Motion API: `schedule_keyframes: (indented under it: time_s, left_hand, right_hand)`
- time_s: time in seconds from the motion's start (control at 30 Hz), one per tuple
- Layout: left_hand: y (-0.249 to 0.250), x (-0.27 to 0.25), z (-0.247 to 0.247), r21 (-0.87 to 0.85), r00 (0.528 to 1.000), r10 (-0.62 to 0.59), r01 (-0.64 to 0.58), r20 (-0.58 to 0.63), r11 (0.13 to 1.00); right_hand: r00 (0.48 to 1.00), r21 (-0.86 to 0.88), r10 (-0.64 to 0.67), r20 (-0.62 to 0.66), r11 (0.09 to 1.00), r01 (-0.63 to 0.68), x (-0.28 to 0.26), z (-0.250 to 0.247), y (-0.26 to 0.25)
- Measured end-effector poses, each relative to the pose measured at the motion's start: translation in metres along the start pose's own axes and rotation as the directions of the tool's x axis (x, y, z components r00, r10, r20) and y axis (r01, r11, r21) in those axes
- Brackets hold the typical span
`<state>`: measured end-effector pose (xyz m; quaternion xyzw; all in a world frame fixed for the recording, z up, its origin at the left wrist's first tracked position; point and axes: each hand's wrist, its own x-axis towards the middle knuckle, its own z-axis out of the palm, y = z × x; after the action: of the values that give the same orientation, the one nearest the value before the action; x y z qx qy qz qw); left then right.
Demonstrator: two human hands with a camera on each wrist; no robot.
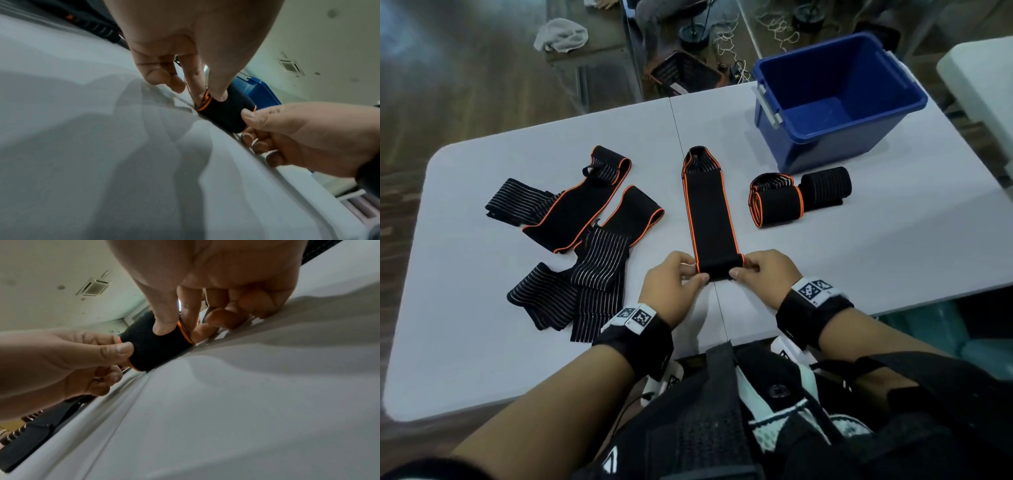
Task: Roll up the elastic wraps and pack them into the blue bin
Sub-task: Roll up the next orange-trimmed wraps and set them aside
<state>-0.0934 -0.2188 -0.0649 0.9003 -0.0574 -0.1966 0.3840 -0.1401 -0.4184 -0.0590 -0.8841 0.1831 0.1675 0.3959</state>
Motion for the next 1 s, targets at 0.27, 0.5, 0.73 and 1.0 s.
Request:
schedule_keyframes:
  time_s: [0.27,0.5,0.73,1.0]
  left_hand:
    - [0.007,0.016,0.0,-0.126,0.989,-0.139,0.144,0.05,0.981]
    - [0.017,0.02,-0.004,0.015,0.998,-0.048,0.048,0.045,0.999]
    - [0.021,0.015,-0.004,0.198,0.995,0.075,-0.087,0.064,0.976]
    - [0.013,0.018,-0.01,0.466,0.957,0.238,-0.288,0.165,0.837]
  right_hand:
    - [0.986,-0.091,0.157,0.05,0.984,-0.152,0.013,-0.008,-0.019]
    - [0.988,-0.183,0.154,-0.006,0.971,-0.153,0.02,-0.007,-0.019]
    - [0.992,-0.313,-0.113,-0.059,0.946,0.089,0.011,-0.004,-0.023]
    - [0.99,-0.421,-0.139,0.038,0.896,0.142,0.008,-0.003,-0.019]
